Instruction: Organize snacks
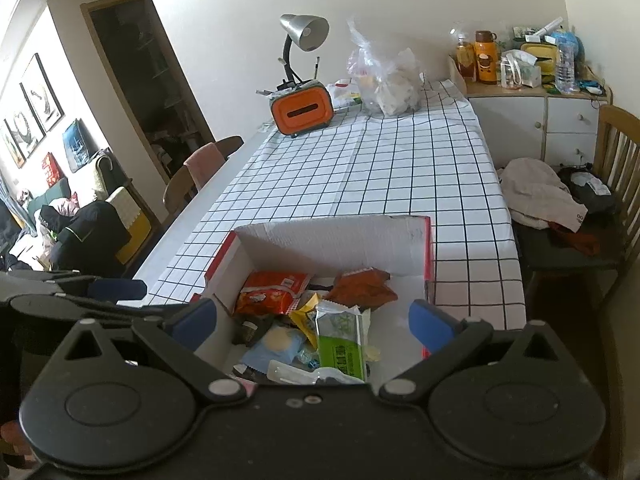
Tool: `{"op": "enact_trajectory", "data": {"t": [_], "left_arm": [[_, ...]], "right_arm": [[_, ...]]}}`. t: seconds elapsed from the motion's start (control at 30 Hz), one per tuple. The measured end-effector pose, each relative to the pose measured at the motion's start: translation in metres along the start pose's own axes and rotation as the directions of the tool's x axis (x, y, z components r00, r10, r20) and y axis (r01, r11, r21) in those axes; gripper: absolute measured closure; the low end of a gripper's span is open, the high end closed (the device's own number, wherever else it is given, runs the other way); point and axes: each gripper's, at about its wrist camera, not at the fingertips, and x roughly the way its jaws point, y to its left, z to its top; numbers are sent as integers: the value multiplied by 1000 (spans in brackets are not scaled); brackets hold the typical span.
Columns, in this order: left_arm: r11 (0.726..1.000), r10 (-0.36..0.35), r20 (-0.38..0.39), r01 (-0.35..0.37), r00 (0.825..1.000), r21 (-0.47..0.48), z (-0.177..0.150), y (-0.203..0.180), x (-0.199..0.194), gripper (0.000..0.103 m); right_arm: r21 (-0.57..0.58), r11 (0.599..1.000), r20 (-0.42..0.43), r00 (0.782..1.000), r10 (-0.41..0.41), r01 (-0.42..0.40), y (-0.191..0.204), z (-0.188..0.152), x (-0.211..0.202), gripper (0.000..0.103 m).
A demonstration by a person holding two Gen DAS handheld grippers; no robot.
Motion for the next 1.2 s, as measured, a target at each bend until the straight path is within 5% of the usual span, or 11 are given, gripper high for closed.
{"op": "enact_trajectory", "data": {"t": [1.2], "left_arm": [[999,-31,10,32,999,-32,-12,-2,-8,18]], "right_arm": [[-8,998,45,997,-57,57,10,-8,-14,1]]}}
